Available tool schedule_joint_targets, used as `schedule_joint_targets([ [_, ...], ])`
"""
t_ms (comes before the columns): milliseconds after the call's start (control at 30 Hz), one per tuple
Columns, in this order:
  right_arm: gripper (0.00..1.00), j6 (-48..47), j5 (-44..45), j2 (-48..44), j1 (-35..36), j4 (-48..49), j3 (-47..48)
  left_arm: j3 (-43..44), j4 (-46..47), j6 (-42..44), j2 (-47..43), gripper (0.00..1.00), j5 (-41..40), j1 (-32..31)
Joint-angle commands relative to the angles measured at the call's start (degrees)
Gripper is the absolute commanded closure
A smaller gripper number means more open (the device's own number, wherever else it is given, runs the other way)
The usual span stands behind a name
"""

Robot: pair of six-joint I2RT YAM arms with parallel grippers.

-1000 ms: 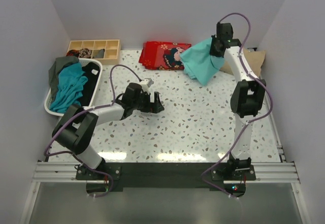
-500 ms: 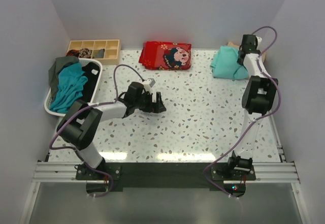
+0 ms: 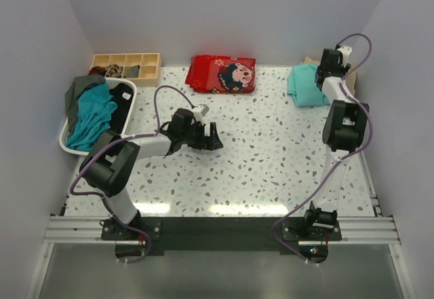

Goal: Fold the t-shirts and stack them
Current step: Put the neatly folded tshirt into the corner of the board with the right arm

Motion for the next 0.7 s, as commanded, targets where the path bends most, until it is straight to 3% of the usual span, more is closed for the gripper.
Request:
schedule_joint_targets([
  [0,0.42,-4.42,4.46,2.19,-0.63,13.81,-1.61,2.08,0.67,0.26,-0.08,0.03,-0.09,0.36],
  [100,0.51,-4.17,7.29,3.50,-2.38,17.70,-1.64,1.82,-0.30,0.52,-0.78,0.03,-1.32,0.36],
  [200,0.39,-3.28,10.44,5.35,-3.44,15.76,0.75,1.47,-0.65,0.52,-1.31,0.03,-1.85,0.36],
  [233,0.19,-3.72,11.84,5.00,-3.53,16.54,-0.21,1.47,-0.74,0.52,-1.40,0.03,-1.86,0.27],
  [267,0.15,-3.90,12.12,4.04,-3.62,20.29,-1.96,1.30,-0.66,0.44,-1.40,0.03,-2.03,0.36],
  [367,0.08,-5.57,11.07,-0.44,-3.70,29.44,-10.66,1.56,-0.48,0.26,-1.31,0.03,-2.21,0.36],
  [467,0.06,-5.13,8.71,-4.57,-3.88,31.31,-15.15,1.30,-0.39,0.43,-1.83,0.03,-2.47,0.36],
  [667,0.01,1.36,-7.72,-16.08,-3.88,30.26,-24.82,0.86,-0.30,0.79,-3.68,0.02,-3.61,0.36],
])
